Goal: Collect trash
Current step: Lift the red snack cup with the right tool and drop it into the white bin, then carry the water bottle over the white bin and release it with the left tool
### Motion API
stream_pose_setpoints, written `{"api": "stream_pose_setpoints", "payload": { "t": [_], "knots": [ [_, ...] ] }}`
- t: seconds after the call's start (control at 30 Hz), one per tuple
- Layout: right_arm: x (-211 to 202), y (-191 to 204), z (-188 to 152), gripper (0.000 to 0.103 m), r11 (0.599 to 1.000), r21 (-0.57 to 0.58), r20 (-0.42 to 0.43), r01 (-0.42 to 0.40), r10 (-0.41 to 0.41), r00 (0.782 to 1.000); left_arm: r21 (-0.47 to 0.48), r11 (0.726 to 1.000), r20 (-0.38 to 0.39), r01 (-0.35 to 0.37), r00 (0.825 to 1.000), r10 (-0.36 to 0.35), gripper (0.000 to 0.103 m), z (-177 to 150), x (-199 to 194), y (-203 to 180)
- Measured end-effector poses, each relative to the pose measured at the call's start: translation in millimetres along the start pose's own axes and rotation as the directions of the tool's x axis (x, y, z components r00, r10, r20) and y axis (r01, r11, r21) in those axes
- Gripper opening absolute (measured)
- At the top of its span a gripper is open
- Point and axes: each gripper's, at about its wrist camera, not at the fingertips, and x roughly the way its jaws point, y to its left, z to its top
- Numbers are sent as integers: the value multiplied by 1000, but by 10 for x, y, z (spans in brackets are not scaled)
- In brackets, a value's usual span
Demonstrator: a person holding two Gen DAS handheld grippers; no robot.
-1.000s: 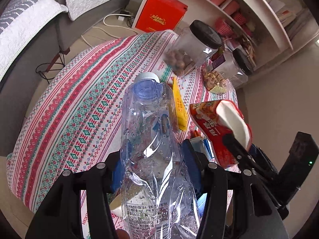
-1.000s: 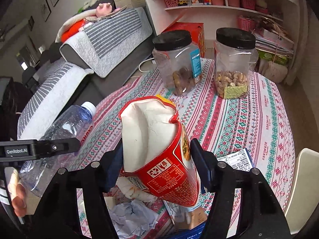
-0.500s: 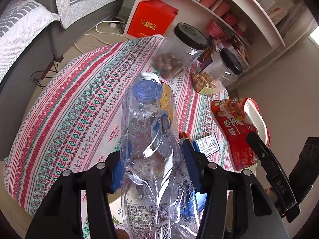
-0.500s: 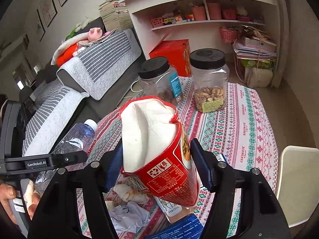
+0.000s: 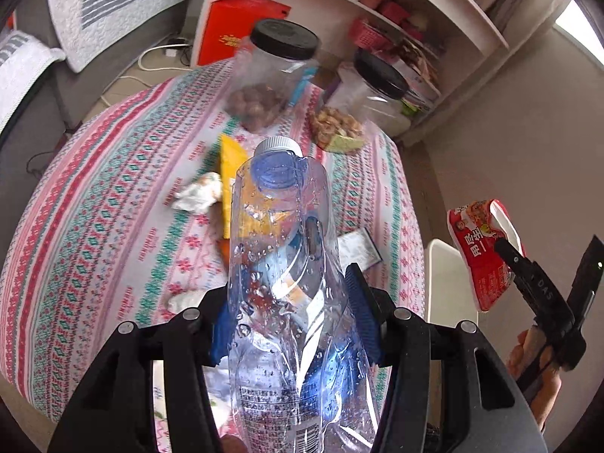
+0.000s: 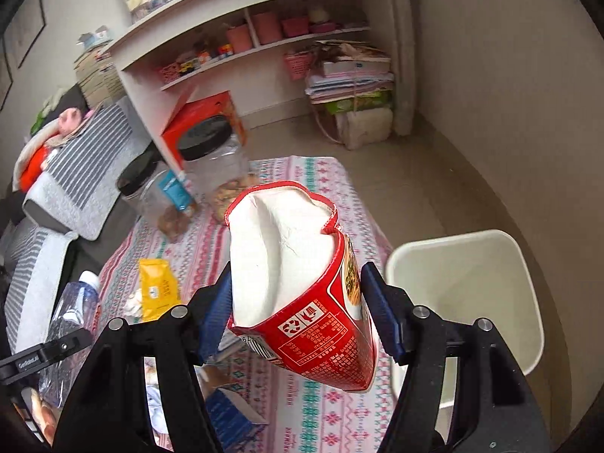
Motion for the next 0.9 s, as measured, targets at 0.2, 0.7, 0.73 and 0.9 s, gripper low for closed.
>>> {"api": "stream_pose_setpoints", "payload": {
  "t": [0.2,0.7,0.73,0.9],
  "knots": [
    [-125,-709,50,65,981,118,-17,151,-150,988,87,995,-10,48,999,-47,53,-98,180,-537],
    [-899,-1648,112,89,935,287,127,208,-253,959,243,954,-112,178,982,-155,53,-370,987,-2313],
    [-892,-1660,139,90,932,296,130,208,-255,958,255,949,-121,184,980,-158,53,-397,1049,-2433],
    [-1026,-1911,118,90,916,348,149,201,-266,952,311,930,-155,198,976,-156,53,-493,1313,-2970]
  ]
}}
